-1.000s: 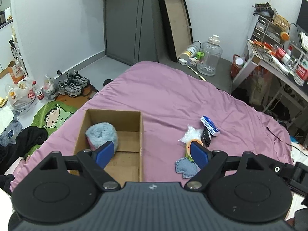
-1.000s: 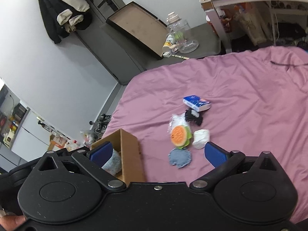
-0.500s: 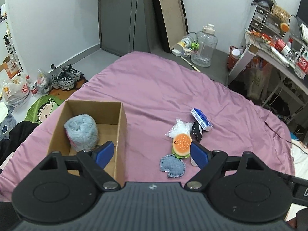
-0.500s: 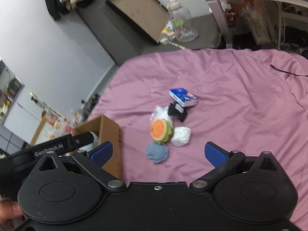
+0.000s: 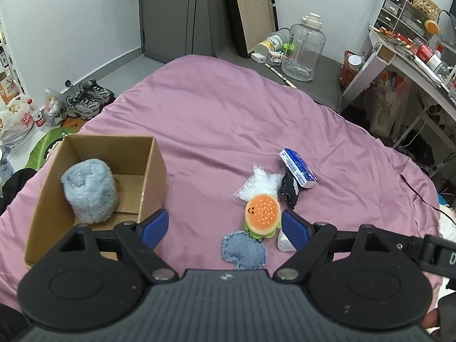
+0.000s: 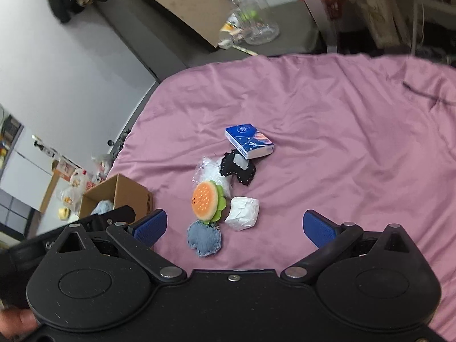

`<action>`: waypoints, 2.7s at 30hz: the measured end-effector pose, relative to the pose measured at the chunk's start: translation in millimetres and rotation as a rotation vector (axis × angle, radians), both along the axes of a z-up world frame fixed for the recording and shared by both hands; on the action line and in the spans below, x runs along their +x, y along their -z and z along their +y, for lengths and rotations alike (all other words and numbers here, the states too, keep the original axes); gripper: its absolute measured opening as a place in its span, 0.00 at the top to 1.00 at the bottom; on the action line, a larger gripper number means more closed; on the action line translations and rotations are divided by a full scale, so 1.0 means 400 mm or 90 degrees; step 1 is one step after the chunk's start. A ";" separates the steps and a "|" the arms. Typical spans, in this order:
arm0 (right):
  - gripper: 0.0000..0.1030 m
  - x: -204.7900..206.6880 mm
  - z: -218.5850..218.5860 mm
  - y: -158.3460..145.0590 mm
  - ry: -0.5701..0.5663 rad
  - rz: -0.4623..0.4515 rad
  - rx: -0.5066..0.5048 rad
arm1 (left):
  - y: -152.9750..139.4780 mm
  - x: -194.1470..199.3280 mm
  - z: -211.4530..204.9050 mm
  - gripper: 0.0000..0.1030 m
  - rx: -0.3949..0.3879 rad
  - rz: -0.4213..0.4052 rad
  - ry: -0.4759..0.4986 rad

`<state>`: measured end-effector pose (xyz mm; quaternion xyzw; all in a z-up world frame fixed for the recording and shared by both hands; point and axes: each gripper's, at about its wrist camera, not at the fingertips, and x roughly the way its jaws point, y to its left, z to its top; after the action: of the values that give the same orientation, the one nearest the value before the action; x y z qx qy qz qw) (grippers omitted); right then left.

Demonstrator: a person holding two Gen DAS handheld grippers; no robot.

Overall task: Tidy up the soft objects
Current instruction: 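Grasp the orange burger plush with the left tool while the right tool grasps the white bundle, then carry the burger plush with the left tool while the right tool carries the white bundle to the box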

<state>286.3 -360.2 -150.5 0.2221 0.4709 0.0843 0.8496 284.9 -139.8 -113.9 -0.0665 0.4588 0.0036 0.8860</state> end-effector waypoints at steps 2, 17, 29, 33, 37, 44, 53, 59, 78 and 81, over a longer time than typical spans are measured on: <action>0.00 0.017 -0.004 0.025 0.003 0.017 0.019 | 0.014 0.014 -0.007 0.17 -0.003 0.004 -0.001; 0.06 0.091 -0.045 0.141 0.028 0.078 0.032 | 0.156 0.094 -0.067 0.20 -0.041 0.043 -0.001; 0.21 0.143 -0.081 0.242 0.053 0.129 0.092 | 0.260 0.145 -0.083 0.37 -0.076 0.081 -0.006; 0.22 0.160 -0.059 0.255 0.027 0.131 0.108 | 0.287 0.154 -0.064 0.60 -0.109 0.098 -0.021; 0.26 0.174 -0.031 0.262 0.004 0.130 0.102 | 0.281 0.148 -0.055 0.64 -0.116 0.092 -0.031; 0.34 0.189 0.008 0.266 -0.025 0.125 0.083 | 0.242 0.127 -0.030 0.64 -0.122 0.071 -0.039; 0.64 0.178 0.077 0.260 -0.082 0.124 0.031 | 0.209 0.112 0.014 0.64 -0.115 0.056 -0.050; 0.65 0.153 0.086 0.206 -0.087 0.090 0.020 | 0.168 0.081 0.044 0.64 -0.114 0.040 -0.055; 0.65 0.052 0.129 0.051 -0.076 -0.021 -0.026 | 0.062 -0.015 0.085 0.64 -0.095 -0.016 -0.041; 0.65 0.041 0.141 0.035 -0.081 -0.042 -0.025 | 0.044 -0.027 0.101 0.64 -0.091 -0.025 -0.043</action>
<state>302.8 -304.0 -164.4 0.1721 0.4576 0.1361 0.8617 273.9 -99.5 -131.7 -0.1449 0.4377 -0.0008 0.8874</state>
